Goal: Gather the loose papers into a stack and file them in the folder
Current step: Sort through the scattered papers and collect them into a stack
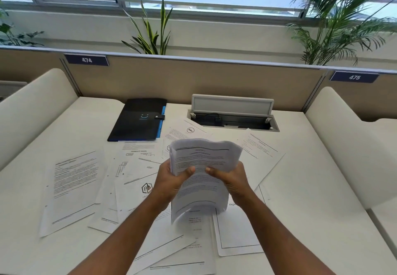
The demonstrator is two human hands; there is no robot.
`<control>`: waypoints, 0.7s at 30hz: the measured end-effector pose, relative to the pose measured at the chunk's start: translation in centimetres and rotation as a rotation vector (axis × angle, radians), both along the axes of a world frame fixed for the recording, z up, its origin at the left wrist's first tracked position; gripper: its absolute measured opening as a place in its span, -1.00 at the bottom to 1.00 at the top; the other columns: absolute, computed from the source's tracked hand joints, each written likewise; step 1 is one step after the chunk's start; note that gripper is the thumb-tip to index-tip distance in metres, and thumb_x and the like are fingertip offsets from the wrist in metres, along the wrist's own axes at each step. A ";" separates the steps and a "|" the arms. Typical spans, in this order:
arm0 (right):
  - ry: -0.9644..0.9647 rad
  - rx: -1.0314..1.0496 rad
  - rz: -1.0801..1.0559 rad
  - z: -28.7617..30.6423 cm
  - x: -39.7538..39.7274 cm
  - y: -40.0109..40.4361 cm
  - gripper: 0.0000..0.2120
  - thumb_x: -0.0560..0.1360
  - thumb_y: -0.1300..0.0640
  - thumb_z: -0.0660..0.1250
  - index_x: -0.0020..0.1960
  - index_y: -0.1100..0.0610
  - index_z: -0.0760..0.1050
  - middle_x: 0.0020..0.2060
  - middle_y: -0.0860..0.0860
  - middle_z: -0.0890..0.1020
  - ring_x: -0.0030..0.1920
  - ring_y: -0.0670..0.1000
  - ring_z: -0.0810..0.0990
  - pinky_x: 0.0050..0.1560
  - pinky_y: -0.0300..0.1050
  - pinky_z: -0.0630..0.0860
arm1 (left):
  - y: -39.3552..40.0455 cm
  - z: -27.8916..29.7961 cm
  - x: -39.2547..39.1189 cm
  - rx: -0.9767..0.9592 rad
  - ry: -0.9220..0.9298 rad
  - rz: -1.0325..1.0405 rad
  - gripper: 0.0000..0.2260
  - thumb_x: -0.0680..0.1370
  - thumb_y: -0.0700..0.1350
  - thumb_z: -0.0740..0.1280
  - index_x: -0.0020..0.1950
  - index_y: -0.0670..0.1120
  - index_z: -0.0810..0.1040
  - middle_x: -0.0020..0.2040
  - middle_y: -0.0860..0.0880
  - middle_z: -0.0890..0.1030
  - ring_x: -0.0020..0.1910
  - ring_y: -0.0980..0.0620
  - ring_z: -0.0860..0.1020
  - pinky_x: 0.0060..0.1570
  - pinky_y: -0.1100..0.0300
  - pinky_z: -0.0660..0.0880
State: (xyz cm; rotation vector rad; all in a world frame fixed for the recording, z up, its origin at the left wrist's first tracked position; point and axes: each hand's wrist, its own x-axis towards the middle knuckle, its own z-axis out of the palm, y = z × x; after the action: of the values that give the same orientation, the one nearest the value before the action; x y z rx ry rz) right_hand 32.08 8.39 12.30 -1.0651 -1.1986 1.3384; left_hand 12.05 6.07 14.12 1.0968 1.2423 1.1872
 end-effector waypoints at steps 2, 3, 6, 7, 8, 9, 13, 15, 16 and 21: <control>-0.004 0.001 -0.010 0.2 -0.1 0.1 -0.59 0.28 -0.01 0.66 0.11 -0.17 0.70 0.05 0.03 0.77 0.05 0.09 0.75 -0.08 -0.06 0.70 | 0.3 0.1 -0.4 0.002 -0.005 0.039 -0.72 0.42 0.02 0.52 0.10 0.13 0.61 -0.01 0.01 0.70 -0.02 -0.08 0.68 -0.16 -0.01 0.67; 0.014 -0.004 -0.035 0.2 0.2 0.2 -0.59 0.27 -0.02 0.66 0.10 -0.15 0.71 0.05 0.04 0.77 0.05 0.10 0.75 -0.09 -0.05 0.70 | 0.4 0.2 -0.9 0.015 -0.009 0.050 -0.74 0.42 0.03 0.52 0.08 0.15 0.62 -0.02 0.00 0.70 -0.03 -0.08 0.68 -0.17 -0.01 0.66; 0.053 -0.030 -0.095 -0.1 1.2 0.4 -0.65 0.27 0.02 0.65 0.05 -0.05 0.74 -0.01 0.07 0.77 -0.01 0.11 0.76 -0.13 -0.06 0.70 | 0.2 0.3 -2.0 0.050 -0.007 0.036 -0.77 0.41 0.06 0.51 0.04 0.25 0.62 -0.04 0.04 0.69 -0.03 0.04 0.66 -0.23 0.15 0.64; 0.050 -0.044 -0.097 -0.3 1.0 0.3 -0.65 0.27 0.04 0.65 0.04 -0.02 0.73 -0.02 0.07 0.77 -0.02 0.13 0.76 -0.13 -0.06 0.70 | 0.0 0.2 -1.8 0.042 -0.002 0.021 -0.76 0.41 0.04 0.51 0.03 0.27 0.62 -0.04 0.06 0.69 -0.03 0.07 0.65 -0.25 0.19 0.62; 0.044 -0.058 -0.090 -0.6 0.6 0.2 -0.62 0.26 0.05 0.65 0.06 0.02 0.72 -0.02 0.07 0.78 -0.01 0.15 0.76 -0.12 -0.03 0.71 | -0.1 0.1 -1.4 0.031 0.007 0.004 -0.76 0.41 0.03 0.52 0.02 0.28 0.63 -0.04 0.08 0.69 -0.04 0.07 0.65 -0.26 0.21 0.62; 0.040 -0.068 -0.086 -0.7 0.0 0.2 -0.55 0.24 0.03 0.67 0.10 0.06 0.70 -0.01 0.08 0.78 0.00 0.17 0.75 -0.10 0.03 0.72 | -0.1 -0.1 -0.8 0.028 0.015 -0.006 -0.76 0.41 0.02 0.52 0.03 0.25 0.63 -0.04 0.08 0.70 -0.04 0.05 0.66 -0.24 0.20 0.62; 0.050 -0.062 -0.150 -0.1 -0.3 0.6 -0.49 0.25 -0.01 0.66 0.15 0.12 0.68 -0.01 0.09 0.77 -0.01 0.17 0.74 -0.04 0.12 0.72 | 0.3 0.7 -0.8 0.052 0.013 0.093 -0.78 0.40 0.06 0.51 0.01 0.26 0.62 -0.05 0.08 0.70 -0.07 0.06 0.68 -0.26 0.17 0.63; 0.056 -0.053 -0.174 0.0 0.3 0.7 -0.57 0.30 0.04 0.63 0.13 0.11 0.68 -0.04 0.07 0.76 -0.04 0.15 0.74 -0.08 0.07 0.72 | 0.4 0.8 -1.7 0.076 0.016 0.100 -0.78 0.39 0.09 0.50 -0.01 0.30 0.60 -0.07 0.10 0.69 -0.08 0.08 0.67 -0.30 0.21 0.61; 0.054 -0.058 -0.173 -0.1 0.3 0.7 -0.58 0.31 0.06 0.63 0.13 0.11 0.67 -0.03 0.08 0.76 -0.04 0.15 0.74 -0.09 0.05 0.72 | 0.3 0.7 -1.7 0.077 0.015 0.079 -0.77 0.39 0.08 0.50 0.00 0.30 0.61 -0.06 0.10 0.69 -0.07 0.07 0.66 -0.30 0.21 0.61; 0.018 -0.055 -0.146 -0.3 -0.9 0.4 -0.59 0.28 0.06 0.65 0.11 0.05 0.69 -0.04 0.04 0.77 -0.04 0.06 0.75 -0.13 -0.08 0.70 | -0.1 0.2 -0.4 0.089 0.051 0.025 -0.76 0.41 0.01 0.52 0.05 0.22 0.63 -0.02 0.06 0.70 -0.05 0.02 0.68 -0.23 0.16 0.63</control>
State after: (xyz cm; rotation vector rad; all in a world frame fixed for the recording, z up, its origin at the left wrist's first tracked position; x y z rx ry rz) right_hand 31.20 8.75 12.02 -1.1546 -1.0549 1.2708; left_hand 11.65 5.98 14.32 1.1864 1.2549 1.2507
